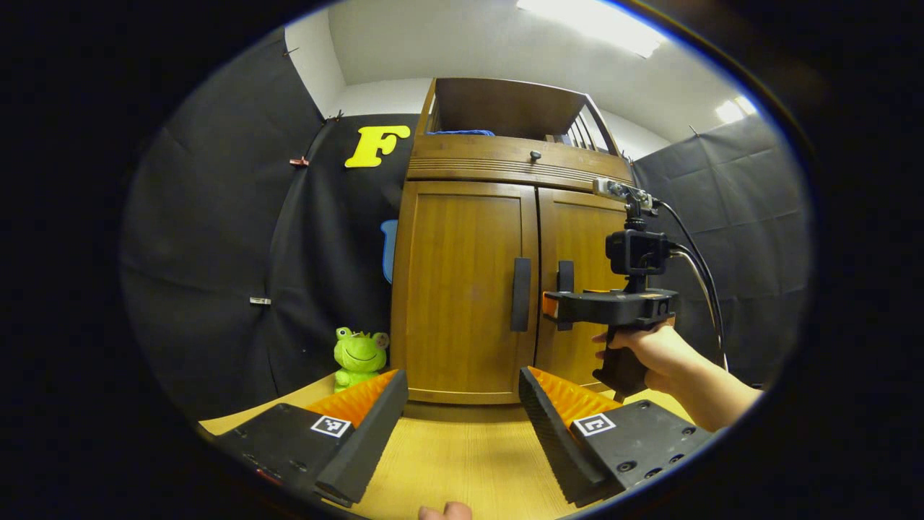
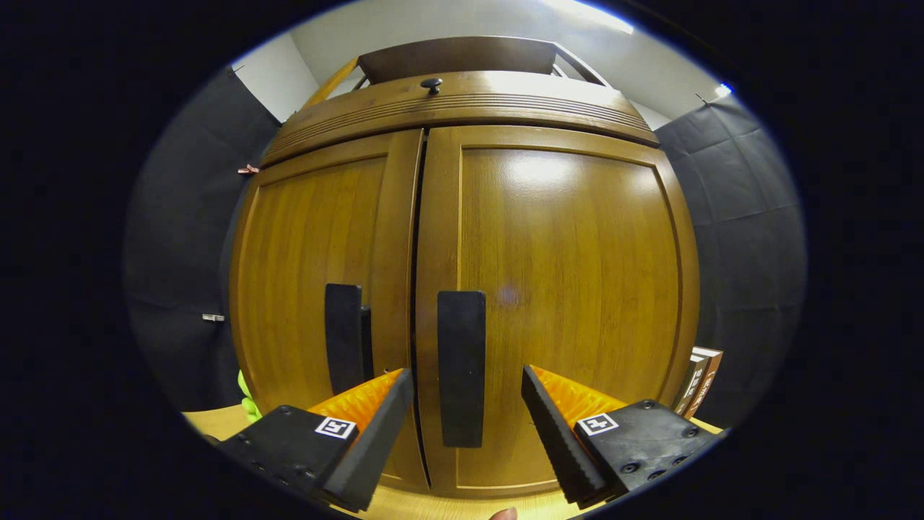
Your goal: Open the right door of the double-door shoe cabinet with the right hand, and open the left door with the left hand.
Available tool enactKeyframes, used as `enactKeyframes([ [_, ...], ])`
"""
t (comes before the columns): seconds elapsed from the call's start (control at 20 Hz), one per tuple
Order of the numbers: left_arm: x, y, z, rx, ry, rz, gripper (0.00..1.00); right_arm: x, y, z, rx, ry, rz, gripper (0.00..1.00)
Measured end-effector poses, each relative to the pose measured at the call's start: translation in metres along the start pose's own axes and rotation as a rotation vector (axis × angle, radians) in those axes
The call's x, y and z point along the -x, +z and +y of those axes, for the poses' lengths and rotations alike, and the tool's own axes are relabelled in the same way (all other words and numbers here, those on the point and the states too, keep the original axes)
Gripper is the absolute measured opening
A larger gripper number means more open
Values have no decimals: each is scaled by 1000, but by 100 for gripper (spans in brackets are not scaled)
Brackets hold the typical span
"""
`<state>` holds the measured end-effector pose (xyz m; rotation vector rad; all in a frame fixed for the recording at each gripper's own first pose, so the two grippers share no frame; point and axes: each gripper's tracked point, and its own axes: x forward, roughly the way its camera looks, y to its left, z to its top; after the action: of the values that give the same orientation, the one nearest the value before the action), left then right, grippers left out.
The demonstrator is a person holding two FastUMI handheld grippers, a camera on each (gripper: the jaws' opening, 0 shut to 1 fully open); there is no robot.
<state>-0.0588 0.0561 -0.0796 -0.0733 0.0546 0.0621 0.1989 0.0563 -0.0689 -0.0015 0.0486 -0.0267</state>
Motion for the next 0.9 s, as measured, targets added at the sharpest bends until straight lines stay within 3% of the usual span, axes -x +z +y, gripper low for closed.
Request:
enactKeyframes([
  [0.15,0,-1,9,13,13,9,96,-12,-1,-1,-30,-25,6,71],
  [0.3,1,2,13,27,21,2,95,-15,-2,7,-41,38,8,34],
  [0.4,1,6,11,38,13,-7,95,-9,-3,6,10,67,13,34],
  [0.55,2,7,9,38,9,-12,95,8,-7,2,7,98,38,24],
  [0.9,3,4,-3,8,3,-14,95,85,11,-17,-40,203,32,27],
])
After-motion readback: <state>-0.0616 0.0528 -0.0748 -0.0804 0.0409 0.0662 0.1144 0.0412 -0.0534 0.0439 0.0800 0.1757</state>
